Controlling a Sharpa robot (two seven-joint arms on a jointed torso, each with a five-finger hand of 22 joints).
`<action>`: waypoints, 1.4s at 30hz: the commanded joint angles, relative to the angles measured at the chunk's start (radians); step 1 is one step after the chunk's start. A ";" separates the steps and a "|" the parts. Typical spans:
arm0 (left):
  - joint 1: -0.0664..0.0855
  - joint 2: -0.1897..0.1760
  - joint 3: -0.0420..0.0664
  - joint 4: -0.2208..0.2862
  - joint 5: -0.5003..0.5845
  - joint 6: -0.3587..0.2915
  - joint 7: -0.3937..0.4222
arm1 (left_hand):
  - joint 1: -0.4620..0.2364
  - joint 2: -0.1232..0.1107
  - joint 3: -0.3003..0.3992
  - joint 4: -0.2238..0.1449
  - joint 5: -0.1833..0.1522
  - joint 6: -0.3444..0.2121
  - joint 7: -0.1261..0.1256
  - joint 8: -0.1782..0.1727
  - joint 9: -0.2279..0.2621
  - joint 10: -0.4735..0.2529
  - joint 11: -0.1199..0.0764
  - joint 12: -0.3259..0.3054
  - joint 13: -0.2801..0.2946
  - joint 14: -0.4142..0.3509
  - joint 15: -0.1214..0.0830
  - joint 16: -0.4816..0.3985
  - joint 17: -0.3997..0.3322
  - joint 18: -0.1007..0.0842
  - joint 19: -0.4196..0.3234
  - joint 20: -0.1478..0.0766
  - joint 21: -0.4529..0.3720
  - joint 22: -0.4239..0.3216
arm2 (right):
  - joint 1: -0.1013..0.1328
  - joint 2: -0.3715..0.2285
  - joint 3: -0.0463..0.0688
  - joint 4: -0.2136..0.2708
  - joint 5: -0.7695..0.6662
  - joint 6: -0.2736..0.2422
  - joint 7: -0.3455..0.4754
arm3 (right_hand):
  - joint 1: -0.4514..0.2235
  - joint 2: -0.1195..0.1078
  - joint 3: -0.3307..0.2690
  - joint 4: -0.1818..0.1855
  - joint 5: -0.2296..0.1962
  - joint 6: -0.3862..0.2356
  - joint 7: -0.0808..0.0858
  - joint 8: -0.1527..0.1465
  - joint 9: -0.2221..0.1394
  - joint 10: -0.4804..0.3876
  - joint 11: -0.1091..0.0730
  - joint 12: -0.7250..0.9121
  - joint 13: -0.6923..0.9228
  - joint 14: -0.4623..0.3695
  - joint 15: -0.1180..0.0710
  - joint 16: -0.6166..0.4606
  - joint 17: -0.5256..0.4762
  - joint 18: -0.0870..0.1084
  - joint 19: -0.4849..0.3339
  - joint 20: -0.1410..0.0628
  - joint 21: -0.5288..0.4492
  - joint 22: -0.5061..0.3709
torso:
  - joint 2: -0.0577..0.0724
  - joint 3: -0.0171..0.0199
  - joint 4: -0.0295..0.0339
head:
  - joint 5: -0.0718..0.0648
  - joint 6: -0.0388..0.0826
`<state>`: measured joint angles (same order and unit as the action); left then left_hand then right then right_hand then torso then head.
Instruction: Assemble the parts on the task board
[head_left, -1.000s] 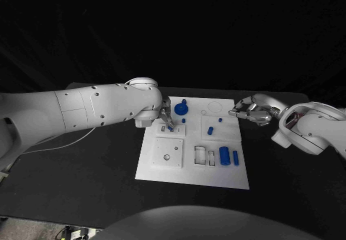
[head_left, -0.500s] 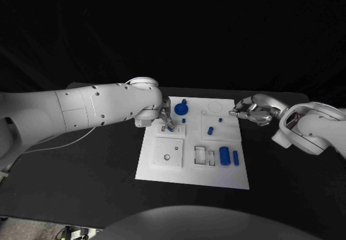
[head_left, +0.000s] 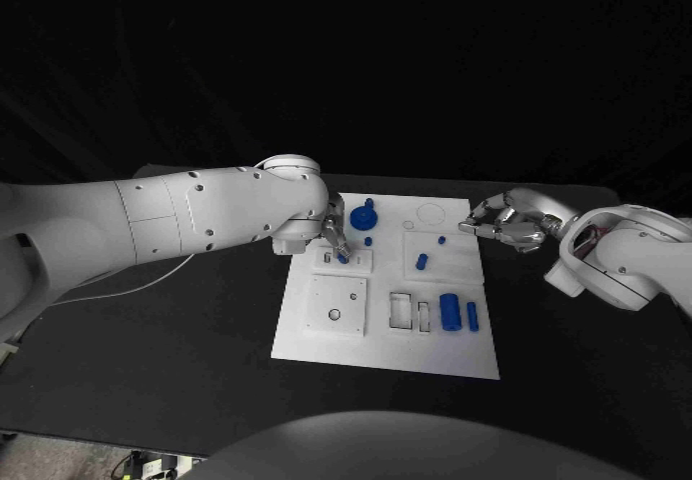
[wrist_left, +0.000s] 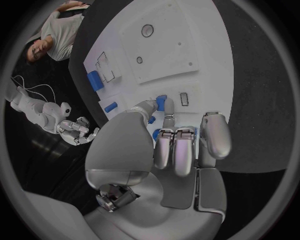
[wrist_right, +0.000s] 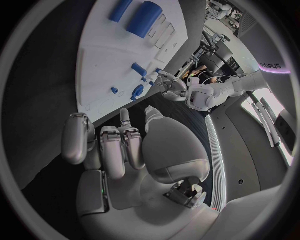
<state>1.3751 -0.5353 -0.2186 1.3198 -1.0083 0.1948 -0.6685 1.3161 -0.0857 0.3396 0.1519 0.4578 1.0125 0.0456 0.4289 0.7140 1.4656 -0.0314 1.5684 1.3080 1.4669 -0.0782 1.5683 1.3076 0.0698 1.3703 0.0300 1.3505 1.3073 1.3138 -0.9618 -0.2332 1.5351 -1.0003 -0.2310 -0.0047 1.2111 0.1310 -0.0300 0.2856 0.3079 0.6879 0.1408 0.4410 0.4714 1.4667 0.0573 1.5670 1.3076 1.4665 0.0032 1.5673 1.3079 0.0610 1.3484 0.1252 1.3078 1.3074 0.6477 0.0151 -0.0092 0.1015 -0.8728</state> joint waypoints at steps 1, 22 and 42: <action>-0.002 0.003 -0.002 -0.002 0.012 0.012 -0.003 | 0.004 0.010 0.088 -0.082 -0.001 0.000 -0.009 0.003 0.009 0.105 -0.006 0.002 0.263 0.104 -0.005 0.002 0.263 0.002 0.004 0.000 -0.003 0.038 | -0.001 0.000 0.000 0.001 -0.005 0.015 -0.002 | 0.013 0.000 0.003 -0.004 0.000 -0.005 -0.001 -0.005 -0.002 0.104 0.007 0.004 0.263 0.104 0.010 0.003 0.263 0.012 -0.009 -0.001 -0.005 0.165 | 0.000 -0.0002 -0.0003 | 0.000 0.000; -0.002 0.003 -0.002 0.000 0.001 -0.019 0.003 | 0.003 0.011 0.090 -0.082 -0.003 -0.002 -0.009 0.004 0.010 0.104 -0.006 0.001 0.261 0.104 -0.005 0.002 0.263 0.002 0.002 0.000 -0.004 0.037 | -0.001 -0.002 0.000 0.001 -0.005 0.017 -0.005 | 0.014 0.000 0.003 -0.004 0.000 -0.005 -0.001 -0.005 -0.002 0.104 0.008 0.004 0.263 0.104 0.010 0.003 0.263 0.013 -0.011 -0.001 -0.007 0.164 | 0.000 -0.0001 0.0004 | -0.001 0.000; -0.002 -0.006 -0.002 0.016 -0.001 -0.029 0.005 | 0.002 0.011 0.091 -0.083 -0.005 -0.002 -0.009 0.004 0.010 0.103 -0.006 -0.001 0.259 0.104 -0.005 0.002 0.263 0.002 0.003 0.000 -0.004 0.037 | -0.002 0.000 0.000 -0.001 -0.005 0.019 -0.006 | 0.015 -0.001 0.003 -0.004 -0.001 -0.005 0.000 -0.005 -0.002 0.104 0.008 0.004 0.263 0.104 0.010 0.003 0.263 0.014 -0.013 -0.001 -0.010 0.163 | 0.000 -0.0002 -0.0003 | 0.001 0.000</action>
<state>1.3733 -0.5415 -0.2208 1.3344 -1.0054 0.1691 -0.6673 1.3168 -0.0849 0.3395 0.1517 0.4504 1.0111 0.0442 0.4289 0.7224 1.4656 -0.0314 1.5684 1.3076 1.4669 -0.0782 1.5683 1.3073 0.0698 1.3702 0.0300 1.3505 1.3079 1.3128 -0.9622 -0.2332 1.5343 -1.0004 -0.2273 -0.0092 1.2190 0.1312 -0.0300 0.2856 0.3079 0.6878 0.1408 0.4410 0.4709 1.4667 0.0573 1.5670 1.3076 1.4627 0.0070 1.5673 1.3075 0.0610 1.3412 0.1253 1.3011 1.3080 0.6473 0.0148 -0.0089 0.1025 -0.8728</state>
